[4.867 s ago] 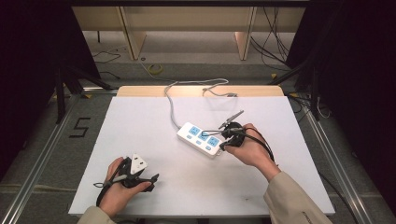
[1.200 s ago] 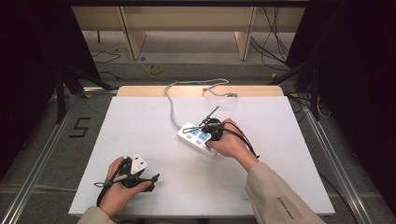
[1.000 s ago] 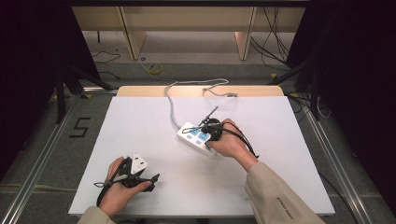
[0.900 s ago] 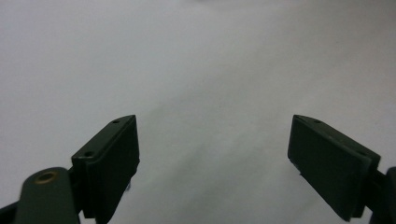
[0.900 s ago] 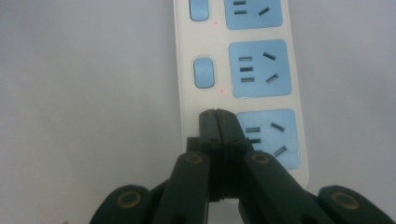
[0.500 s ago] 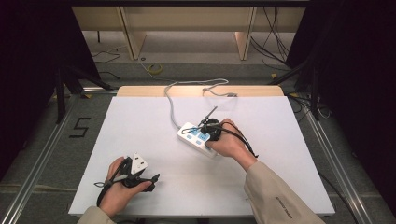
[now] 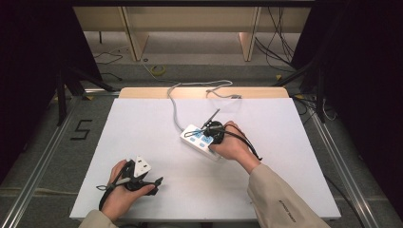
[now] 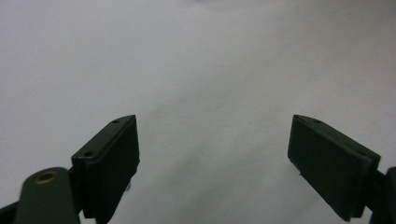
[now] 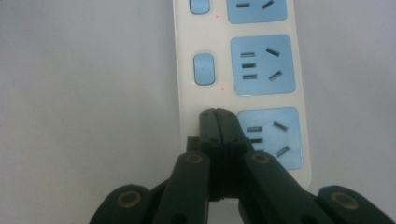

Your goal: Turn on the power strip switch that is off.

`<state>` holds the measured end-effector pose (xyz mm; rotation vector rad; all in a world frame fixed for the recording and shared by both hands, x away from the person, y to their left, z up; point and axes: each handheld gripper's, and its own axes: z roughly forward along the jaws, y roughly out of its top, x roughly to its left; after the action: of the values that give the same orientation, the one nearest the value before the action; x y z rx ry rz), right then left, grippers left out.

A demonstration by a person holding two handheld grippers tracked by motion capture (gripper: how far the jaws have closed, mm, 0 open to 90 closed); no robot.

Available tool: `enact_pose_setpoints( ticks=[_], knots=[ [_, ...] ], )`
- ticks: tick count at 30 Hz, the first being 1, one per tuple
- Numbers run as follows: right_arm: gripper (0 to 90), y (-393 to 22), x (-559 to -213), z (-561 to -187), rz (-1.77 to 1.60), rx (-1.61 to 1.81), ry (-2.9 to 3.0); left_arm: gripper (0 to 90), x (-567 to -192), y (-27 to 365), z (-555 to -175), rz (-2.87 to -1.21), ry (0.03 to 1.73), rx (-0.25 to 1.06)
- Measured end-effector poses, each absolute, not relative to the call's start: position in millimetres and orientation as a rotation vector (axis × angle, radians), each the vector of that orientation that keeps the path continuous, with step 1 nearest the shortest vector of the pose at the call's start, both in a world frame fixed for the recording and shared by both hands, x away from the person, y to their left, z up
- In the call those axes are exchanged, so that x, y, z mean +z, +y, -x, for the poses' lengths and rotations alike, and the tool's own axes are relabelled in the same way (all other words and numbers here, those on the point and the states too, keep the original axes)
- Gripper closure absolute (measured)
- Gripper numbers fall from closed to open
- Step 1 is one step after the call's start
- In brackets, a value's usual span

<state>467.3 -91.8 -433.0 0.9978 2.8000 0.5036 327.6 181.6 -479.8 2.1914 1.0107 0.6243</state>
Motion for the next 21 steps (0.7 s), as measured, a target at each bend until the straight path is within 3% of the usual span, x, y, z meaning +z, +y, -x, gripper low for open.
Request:
enact_pose_setpoints(
  ticks=[21],
  knots=[
    [90.0, -90.8, -434.4, -467.1, -0.978, 0.491, 2.799, 16.5, -480.3, 180.9, -328.0, -2.191, 1.011, 0.618]
  ],
)
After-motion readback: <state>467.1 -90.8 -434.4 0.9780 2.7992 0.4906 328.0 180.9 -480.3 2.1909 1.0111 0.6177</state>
